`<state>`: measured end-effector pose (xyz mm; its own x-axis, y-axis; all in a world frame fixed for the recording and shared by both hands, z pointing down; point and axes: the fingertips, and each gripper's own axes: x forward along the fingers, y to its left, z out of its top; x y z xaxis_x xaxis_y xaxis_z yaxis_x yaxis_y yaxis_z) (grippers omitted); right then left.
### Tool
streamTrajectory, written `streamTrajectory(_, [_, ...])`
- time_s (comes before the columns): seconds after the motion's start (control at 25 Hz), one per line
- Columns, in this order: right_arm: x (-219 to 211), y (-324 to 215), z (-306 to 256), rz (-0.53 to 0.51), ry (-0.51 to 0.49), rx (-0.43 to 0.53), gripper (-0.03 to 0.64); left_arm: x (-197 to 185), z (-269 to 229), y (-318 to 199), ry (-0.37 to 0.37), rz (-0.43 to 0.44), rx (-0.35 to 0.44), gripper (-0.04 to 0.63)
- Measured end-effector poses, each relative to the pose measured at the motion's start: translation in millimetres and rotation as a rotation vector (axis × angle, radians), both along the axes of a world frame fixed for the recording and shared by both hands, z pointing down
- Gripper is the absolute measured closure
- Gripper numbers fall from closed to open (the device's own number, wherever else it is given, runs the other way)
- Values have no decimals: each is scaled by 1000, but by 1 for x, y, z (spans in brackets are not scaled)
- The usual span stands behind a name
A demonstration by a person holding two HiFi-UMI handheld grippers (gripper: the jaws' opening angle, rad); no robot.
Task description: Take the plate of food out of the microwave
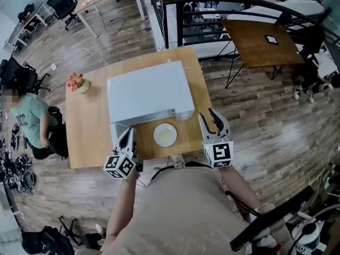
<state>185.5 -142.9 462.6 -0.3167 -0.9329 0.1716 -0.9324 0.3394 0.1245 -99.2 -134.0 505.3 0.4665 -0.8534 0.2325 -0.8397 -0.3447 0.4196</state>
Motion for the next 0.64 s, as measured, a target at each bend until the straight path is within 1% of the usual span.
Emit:
streamTrajectory(0.28, [-6,4,7,-2,-29,-17,469,3,5,6,0,8,-12,591])
streamTrajectory(0.64, [-19,8,10,-48,-32,-18,469,4,12,16,6,-2,-28,591])
